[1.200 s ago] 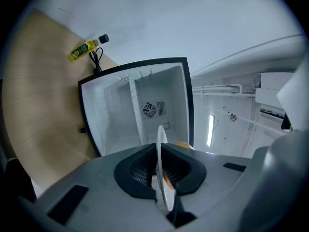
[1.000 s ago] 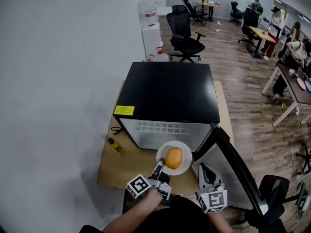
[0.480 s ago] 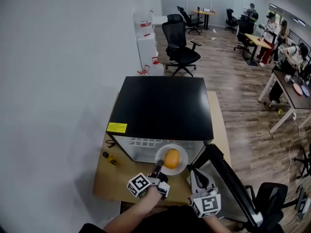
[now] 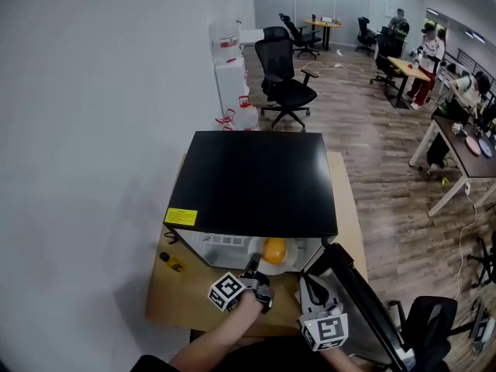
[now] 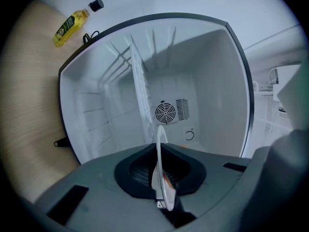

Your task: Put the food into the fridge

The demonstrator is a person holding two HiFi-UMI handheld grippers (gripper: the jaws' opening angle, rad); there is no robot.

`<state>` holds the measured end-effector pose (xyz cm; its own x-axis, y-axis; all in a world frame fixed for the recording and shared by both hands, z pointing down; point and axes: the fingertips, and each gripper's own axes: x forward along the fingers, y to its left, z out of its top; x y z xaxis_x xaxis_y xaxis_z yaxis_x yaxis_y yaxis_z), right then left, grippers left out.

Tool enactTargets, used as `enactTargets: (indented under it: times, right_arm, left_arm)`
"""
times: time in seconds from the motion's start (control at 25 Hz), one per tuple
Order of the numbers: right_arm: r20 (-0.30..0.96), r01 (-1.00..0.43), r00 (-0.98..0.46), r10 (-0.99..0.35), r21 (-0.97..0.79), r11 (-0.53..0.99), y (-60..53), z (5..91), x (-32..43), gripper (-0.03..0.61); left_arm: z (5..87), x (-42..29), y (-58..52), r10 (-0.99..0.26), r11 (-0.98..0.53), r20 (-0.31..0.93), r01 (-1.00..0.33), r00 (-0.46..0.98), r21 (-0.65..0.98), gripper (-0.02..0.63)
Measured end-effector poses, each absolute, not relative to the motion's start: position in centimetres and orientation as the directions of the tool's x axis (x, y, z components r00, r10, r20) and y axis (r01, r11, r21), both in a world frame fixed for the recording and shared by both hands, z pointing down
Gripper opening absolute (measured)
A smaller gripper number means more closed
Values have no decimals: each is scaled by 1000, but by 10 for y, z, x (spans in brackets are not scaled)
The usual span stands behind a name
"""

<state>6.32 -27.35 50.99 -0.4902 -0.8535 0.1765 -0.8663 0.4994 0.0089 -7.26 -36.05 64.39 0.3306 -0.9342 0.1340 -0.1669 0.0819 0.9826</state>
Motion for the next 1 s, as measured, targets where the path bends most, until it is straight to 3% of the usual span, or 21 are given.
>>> enactTargets:
  times: [1.0]
  right_arm:
    - [187,-869,-490,-851,-32,493,-264,508,65,60]
  left_arm:
    - [639,-60,-417,-940,118,177,-210,293,971,28]
